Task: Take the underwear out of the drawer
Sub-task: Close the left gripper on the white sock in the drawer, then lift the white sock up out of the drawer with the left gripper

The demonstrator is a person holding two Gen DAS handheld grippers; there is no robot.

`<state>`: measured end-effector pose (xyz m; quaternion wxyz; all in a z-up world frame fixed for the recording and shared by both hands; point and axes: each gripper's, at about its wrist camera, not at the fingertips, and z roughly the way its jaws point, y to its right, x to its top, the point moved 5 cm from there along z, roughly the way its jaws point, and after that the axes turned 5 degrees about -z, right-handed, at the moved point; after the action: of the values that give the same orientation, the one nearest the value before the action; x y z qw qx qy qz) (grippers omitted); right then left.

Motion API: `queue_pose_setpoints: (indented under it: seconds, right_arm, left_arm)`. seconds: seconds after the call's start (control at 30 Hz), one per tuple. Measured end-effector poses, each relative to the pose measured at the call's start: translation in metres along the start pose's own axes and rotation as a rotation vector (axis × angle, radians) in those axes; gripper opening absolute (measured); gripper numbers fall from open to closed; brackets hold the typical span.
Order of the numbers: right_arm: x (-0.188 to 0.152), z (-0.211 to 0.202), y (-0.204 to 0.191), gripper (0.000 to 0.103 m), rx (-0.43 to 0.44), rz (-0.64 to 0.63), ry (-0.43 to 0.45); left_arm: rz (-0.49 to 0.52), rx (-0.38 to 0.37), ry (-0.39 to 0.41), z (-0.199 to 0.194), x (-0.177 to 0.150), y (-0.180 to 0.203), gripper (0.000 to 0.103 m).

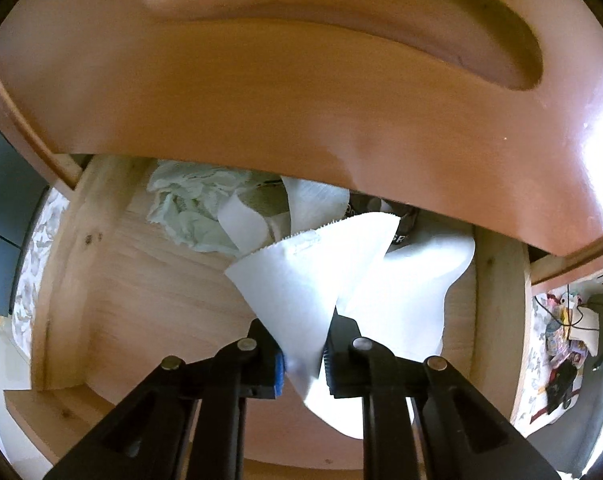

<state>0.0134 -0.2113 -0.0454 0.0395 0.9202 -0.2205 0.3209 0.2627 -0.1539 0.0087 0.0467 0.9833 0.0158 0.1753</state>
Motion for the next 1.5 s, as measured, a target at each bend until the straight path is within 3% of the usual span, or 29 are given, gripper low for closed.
queue_pose_setpoints:
  seconds: [0.7,0.9,1.1,1.2,1.5]
  right_arm:
    - [0.000,-0.005,-0.007,0.103,-0.081,-0.057,0.012]
    - [0.000,-0.007,-0.008,0.103,-0.099,-0.070,0.016]
    - [0.001,-0.007,-0.010,0.103,-0.112,-0.082,0.016]
    - [0.001,-0.007,-0.011,0.103,-0.116,-0.087,0.013]
    - [0.000,-0.005,-0.012,0.103,-0.129,-0.098,0.012]
  left_arm:
    - [0.093,-0.016,-0.014,-0.032,-0.077,-0.029,0.014]
    - [0.079,-0.054,-0.018,-0.043,-0.075,-0.045,0.014]
    - [0.055,-0.105,0.058,-0.060,-0.058,-0.064,0.013]
    - [0.004,-0.164,0.118,-0.070,-0.055,-0.075,0.013]
    - [-0.089,-0.304,0.278,-0.106,-0.070,-0.099,0.013]
